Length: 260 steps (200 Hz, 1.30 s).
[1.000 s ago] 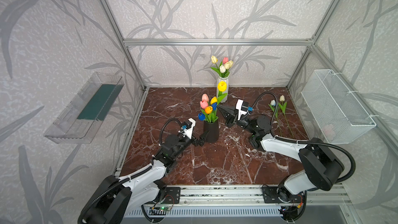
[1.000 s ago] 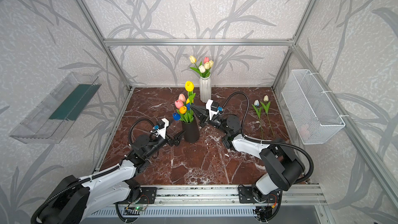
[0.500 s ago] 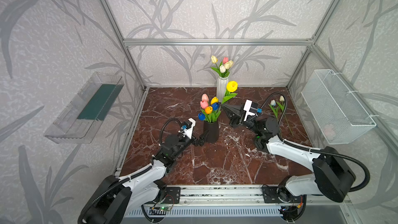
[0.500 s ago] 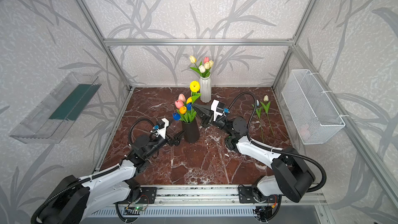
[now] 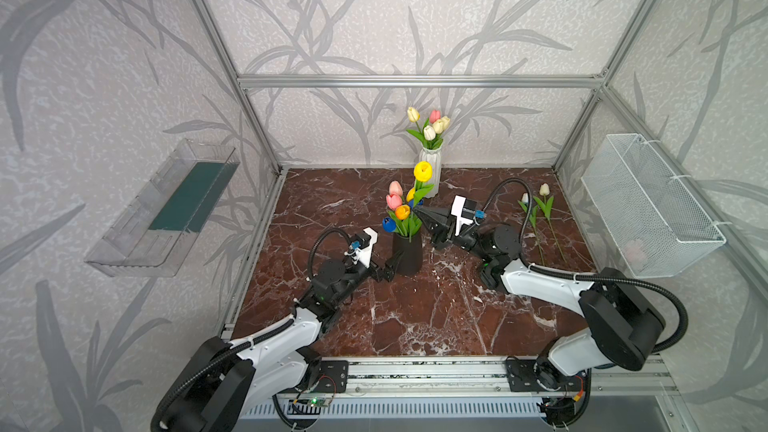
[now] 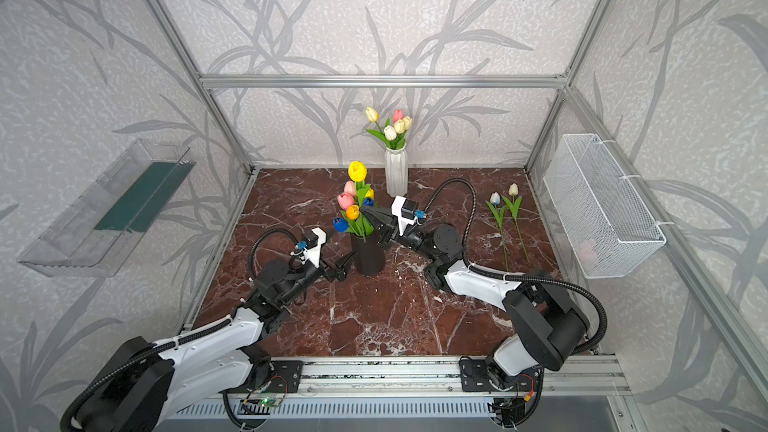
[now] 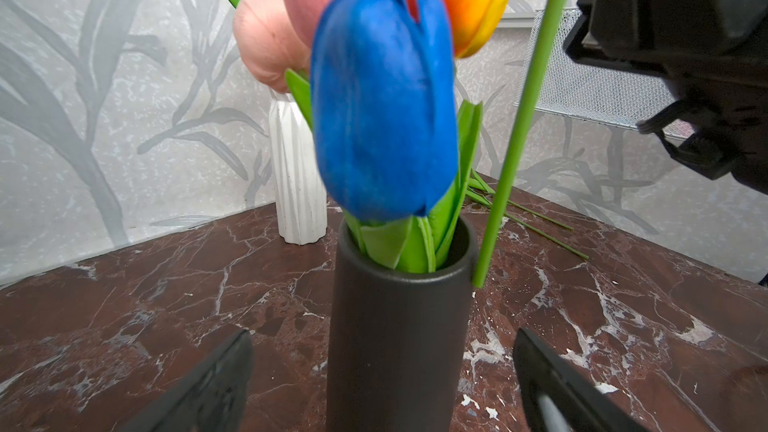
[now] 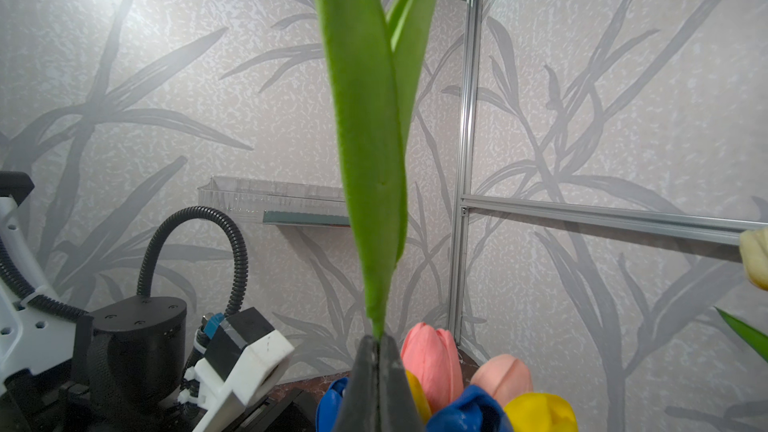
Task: Arrange the flowers into the vase
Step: 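Lower the yellow tulip stem into the black vase with the right gripper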
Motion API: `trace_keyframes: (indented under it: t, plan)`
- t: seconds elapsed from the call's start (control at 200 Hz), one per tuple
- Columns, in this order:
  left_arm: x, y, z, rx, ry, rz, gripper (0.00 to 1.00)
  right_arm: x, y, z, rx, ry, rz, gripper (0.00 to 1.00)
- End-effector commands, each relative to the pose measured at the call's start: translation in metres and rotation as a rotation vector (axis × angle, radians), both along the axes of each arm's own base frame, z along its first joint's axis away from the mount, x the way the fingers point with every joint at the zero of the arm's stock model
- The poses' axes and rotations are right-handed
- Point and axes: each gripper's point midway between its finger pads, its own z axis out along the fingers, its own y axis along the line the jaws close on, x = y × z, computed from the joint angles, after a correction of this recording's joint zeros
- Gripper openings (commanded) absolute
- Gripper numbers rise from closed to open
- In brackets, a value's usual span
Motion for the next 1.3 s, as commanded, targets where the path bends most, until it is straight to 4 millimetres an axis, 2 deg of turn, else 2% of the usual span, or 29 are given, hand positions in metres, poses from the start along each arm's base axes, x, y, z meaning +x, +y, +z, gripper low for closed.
trace_keyframes:
  t: [0.0,0.14,0.385,0.87,1.045,1.295]
  plan:
    - [0.001,0.001,0.012,-0.012,-0.045,0.007,0.97,-0.002,-0.001,0.014,0.035,-0.064,-0.023,0.0]
    - [0.002,0.001,0.012,-0.006,-0.047,0.006,0.97,-0.001,-0.004,0.015,0.042,-0.057,-0.036,0.0]
    - [0.003,-0.003,0.013,-0.018,-0.047,-0.008,0.97,-0.008,-0.007,0.04,0.082,-0.1,-0.022,0.0]
    - [0.002,0.0,0.013,-0.011,-0.044,0.0,0.97,-0.008,-0.008,0.053,0.091,-0.116,-0.022,0.0]
    - [0.003,-0.002,0.012,-0.02,-0.041,-0.004,0.97,-0.003,-0.005,0.045,0.077,-0.1,-0.026,0.0]
    - [0.002,0.001,0.009,-0.008,-0.036,0.008,0.97,0.002,-0.005,0.007,0.037,-0.01,-0.033,0.0]
